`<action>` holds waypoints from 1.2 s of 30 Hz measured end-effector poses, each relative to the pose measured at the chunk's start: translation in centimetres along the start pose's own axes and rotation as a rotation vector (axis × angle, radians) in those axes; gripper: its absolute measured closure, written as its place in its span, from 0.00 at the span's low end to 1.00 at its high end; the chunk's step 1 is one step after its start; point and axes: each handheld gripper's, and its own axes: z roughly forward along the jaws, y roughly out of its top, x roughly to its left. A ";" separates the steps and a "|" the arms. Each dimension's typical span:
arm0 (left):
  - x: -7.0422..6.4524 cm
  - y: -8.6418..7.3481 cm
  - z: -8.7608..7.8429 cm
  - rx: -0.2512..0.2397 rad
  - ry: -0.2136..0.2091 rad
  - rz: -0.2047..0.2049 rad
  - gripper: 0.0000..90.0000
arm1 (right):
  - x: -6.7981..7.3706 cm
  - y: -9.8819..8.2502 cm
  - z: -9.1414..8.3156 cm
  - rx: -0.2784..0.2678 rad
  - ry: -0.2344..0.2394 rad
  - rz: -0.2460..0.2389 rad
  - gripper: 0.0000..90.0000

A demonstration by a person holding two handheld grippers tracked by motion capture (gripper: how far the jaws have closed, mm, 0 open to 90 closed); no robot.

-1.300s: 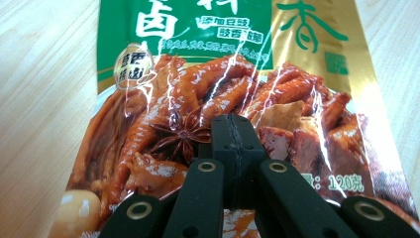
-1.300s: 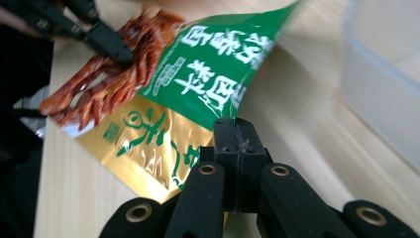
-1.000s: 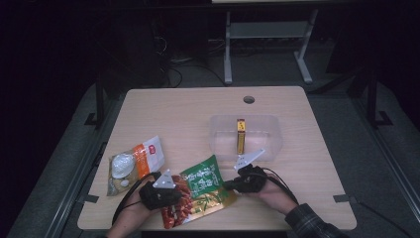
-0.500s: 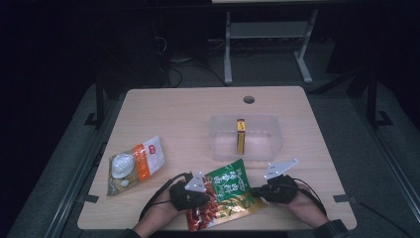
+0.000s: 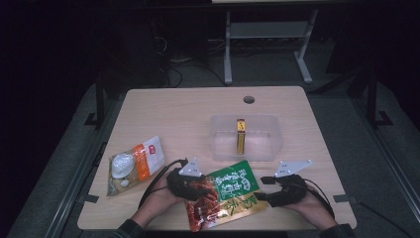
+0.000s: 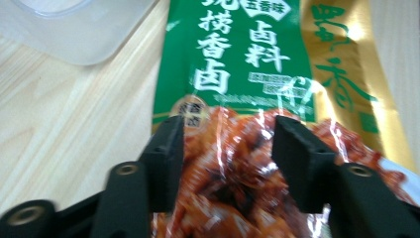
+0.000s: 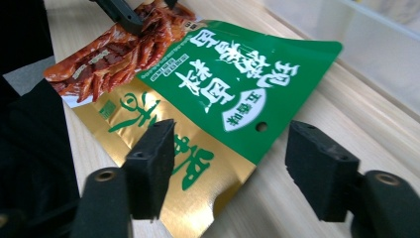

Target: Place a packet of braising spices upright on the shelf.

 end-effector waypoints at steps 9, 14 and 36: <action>1.9 0.3 2.2 0.020 -0.018 -0.030 0.28 | 0.0 -1.0 -1.3 -0.028 -0.031 0.021 0.32; 2.2 -0.1 2.4 0.008 -0.040 -0.060 0.26 | 0.0 -1.0 -1.3 -0.025 -0.028 0.013 0.31; -0.2 0.4 2.2 0.025 0.002 0.038 0.98 | -0.2 -0.8 -1.6 -0.060 -0.052 0.013 0.31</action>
